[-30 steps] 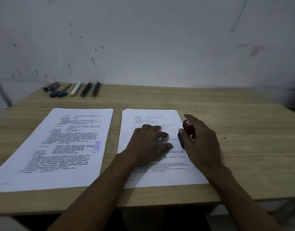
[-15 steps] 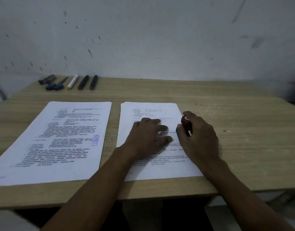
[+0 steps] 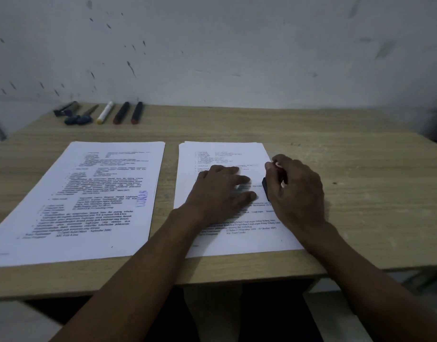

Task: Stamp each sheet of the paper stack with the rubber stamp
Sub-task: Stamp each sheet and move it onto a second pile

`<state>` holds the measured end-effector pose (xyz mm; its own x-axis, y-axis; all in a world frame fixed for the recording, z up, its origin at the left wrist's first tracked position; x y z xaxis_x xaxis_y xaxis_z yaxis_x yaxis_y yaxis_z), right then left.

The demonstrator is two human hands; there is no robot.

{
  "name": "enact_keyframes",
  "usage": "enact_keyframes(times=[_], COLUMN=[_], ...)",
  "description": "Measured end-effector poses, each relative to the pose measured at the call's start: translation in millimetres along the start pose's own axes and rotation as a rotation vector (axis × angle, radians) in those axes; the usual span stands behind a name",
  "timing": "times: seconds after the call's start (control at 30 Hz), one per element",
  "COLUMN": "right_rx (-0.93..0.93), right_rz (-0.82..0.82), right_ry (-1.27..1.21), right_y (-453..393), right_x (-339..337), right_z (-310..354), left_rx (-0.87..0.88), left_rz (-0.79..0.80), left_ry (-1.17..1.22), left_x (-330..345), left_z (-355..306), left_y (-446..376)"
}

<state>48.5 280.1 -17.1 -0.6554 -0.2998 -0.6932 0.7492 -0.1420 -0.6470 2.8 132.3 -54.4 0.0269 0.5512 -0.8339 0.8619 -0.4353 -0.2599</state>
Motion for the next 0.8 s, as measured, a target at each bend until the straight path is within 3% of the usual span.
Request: enact_keyframes(times=[0.53,0.8], right_rx=[-0.031,0.096], right_rz=[0.023,-0.109], right_ry=[-0.035,-0.195], right_y=[3,-8], right_x=[0,-18], right_z=[0,-16], left_rx=[-0.012,-0.011], left_rz=[0.005,0.006], left_ry=[0.006,0.002], left_x=[0,-1], left_z=[-1,-2], left_y=[3,2])
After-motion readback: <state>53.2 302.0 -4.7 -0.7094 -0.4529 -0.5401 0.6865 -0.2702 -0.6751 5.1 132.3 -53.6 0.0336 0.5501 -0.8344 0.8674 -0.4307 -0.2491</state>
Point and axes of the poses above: each hand's wrist, its own y-axis away from the middle knuckle, its own x-axis out of the palm, z = x × y, the point moved 6 cm from there along -y, towards the middle knuckle, and after that the axes turned 10 degrees about y, right-handed, at the moved point
